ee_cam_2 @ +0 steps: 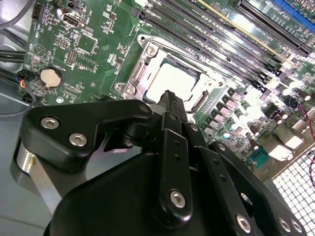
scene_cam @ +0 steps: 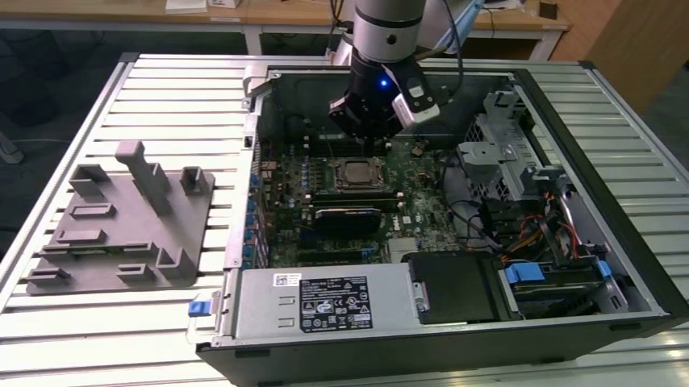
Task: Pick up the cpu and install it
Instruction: 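Install the first cpu locking lever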
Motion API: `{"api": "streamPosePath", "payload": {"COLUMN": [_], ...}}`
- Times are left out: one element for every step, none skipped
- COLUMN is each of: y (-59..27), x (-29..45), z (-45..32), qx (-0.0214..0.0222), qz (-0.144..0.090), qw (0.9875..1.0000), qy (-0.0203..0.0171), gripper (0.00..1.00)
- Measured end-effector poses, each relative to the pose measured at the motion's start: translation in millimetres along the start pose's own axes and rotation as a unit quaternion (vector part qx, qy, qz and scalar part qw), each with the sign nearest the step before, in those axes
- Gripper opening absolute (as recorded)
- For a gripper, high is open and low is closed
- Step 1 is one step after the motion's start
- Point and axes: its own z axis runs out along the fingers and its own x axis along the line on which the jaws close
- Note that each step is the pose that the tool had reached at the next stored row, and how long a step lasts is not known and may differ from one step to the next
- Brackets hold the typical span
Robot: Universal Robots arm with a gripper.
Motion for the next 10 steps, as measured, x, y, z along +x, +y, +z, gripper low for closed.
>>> {"api": "streamPosePath", "payload": {"y": [0.0, 0.0, 0.0, 0.0, 0.0, 0.0, 0.0, 0.0, 0.0, 0.0], "x": [0.0, 0.0, 0.0, 0.0, 0.0, 0.0, 0.0, 0.0, 0.0, 0.5], "z": [0.0, 0.0, 0.0, -0.1, -0.1, -0.1, -0.1, -0.2, -0.2, -0.2], "qx": [0.0, 0.0, 0.0, -0.0001, 0.0, 0.0, 0.0, 0.0, 0.0, 0.0], "qz": [0.0, 0.0, 0.0, 0.0, 0.0, 0.0, 0.0, 0.0, 0.0, 0.0], "qw": [1.0, 1.0, 1.0, 1.0, 1.0, 1.0, 1.0, 1.0, 1.0, 1.0], "qy": [0.0, 0.0, 0.0, 0.0, 0.0, 0.0, 0.0, 0.0, 0.0, 0.0], "gripper": [0.11, 0.11, 0.11, 0.11, 0.11, 0.11, 0.11, 0.11, 0.11, 0.11]}}
